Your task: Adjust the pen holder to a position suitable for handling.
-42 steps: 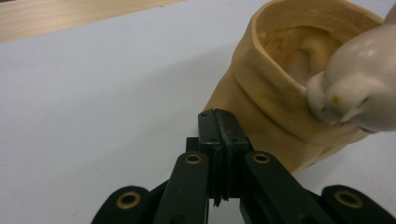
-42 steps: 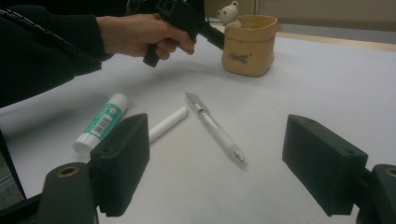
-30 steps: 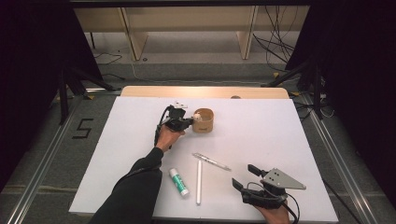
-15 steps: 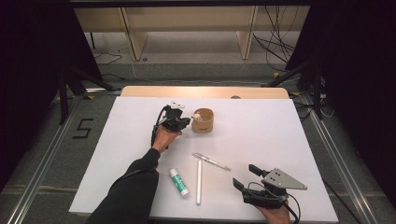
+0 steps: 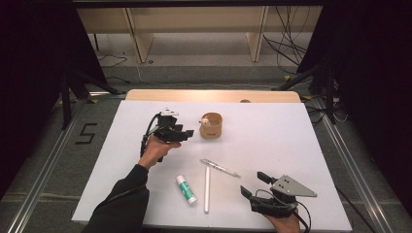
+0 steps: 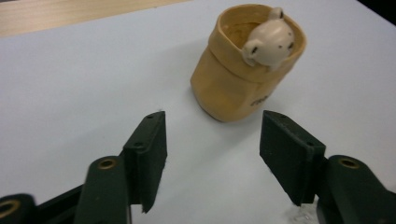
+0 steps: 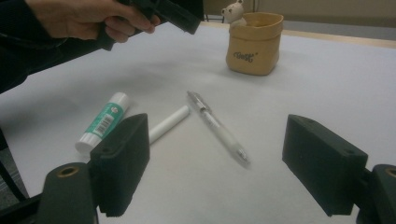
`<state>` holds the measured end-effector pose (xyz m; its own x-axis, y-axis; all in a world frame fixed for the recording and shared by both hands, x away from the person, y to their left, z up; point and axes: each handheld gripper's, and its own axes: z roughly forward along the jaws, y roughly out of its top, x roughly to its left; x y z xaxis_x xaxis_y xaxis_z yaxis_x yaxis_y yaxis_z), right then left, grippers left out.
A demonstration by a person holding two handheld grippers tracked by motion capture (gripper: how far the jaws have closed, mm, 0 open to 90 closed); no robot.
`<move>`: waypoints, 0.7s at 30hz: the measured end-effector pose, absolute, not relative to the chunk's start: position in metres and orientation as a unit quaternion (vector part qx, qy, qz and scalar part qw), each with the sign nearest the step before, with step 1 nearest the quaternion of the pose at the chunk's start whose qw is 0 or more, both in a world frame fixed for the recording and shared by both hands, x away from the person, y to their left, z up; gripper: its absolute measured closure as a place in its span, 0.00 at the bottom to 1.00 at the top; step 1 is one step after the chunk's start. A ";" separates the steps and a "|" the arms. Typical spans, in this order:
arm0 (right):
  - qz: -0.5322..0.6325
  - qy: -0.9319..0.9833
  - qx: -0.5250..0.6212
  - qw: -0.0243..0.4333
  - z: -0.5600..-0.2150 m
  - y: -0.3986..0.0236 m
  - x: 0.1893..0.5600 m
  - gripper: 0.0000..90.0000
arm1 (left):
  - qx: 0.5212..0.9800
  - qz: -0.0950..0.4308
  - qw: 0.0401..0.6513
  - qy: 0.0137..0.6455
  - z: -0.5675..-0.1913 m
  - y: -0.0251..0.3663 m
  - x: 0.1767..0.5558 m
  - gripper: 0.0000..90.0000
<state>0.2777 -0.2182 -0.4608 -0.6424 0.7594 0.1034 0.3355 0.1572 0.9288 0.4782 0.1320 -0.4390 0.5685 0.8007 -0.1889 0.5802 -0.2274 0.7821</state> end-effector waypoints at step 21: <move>0.522 0.752 0.360 0.182 -0.458 -0.193 0.275 0.27 | 0.763 0.142 0.455 0.437 -0.448 0.161 0.432 0.33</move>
<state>0.2752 -0.1929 -0.4575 -0.6754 0.7304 0.1018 0.3513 0.1972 0.9152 0.4325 0.1610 -0.4483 0.5785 0.7953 -0.1813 0.5371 -0.2041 0.8184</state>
